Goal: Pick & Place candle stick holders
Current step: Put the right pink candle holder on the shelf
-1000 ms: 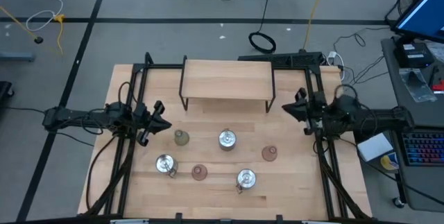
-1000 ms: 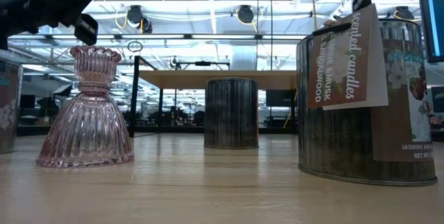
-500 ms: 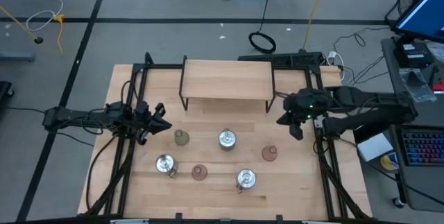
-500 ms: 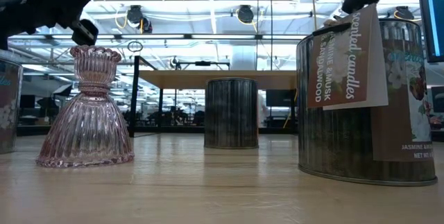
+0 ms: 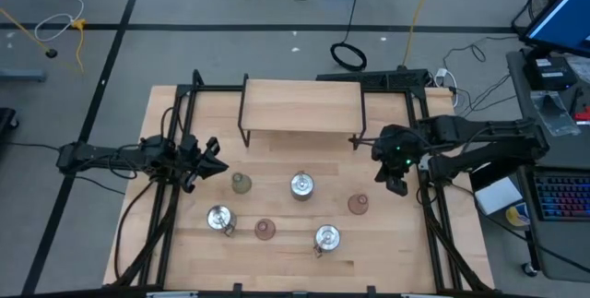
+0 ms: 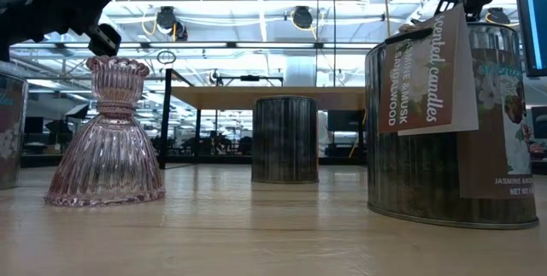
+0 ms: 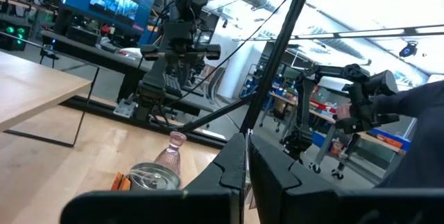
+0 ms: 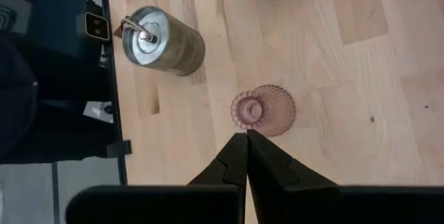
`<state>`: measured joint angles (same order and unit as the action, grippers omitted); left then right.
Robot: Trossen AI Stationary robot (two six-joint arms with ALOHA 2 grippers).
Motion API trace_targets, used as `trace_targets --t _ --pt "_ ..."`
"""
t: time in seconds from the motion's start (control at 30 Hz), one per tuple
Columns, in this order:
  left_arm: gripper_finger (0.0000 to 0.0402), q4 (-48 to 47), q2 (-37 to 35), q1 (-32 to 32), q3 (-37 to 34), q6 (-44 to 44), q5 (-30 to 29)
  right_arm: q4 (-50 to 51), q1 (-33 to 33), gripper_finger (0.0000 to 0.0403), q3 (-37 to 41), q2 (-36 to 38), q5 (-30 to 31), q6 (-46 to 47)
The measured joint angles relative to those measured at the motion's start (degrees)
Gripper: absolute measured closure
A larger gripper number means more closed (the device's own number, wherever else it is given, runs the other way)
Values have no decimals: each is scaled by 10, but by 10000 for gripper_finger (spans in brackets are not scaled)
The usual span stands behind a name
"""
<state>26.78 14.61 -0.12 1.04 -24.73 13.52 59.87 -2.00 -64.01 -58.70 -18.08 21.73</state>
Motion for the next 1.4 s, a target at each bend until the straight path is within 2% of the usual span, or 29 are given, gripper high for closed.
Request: trace_targets --t 0.17,0.43,0.6,0.7,0.83,0.97,1.4 --pt "382 0 0 0 0 0 0 0 0 362 0 0 3 -1" --pt "382 0 0 0 0 0 0 -1 0 246 0 -7 31 -14" --pt "382 0 0 0 0 0 0 -16 0 179 0 -30 29 -78" --pt "382 0 0 0 0 0 0 -23 -7 154 0 -48 30 -134" --pt "382 0 0 0 0 0 1 -23 -26 141 0 -76 30 -209" --pt "382 0 0 0 0 0 1 -32 -47 144 0 -107 30 -255" --pt "382 -17 0 0 0 2 1 -50 -90 151 0 -211 35 -277"
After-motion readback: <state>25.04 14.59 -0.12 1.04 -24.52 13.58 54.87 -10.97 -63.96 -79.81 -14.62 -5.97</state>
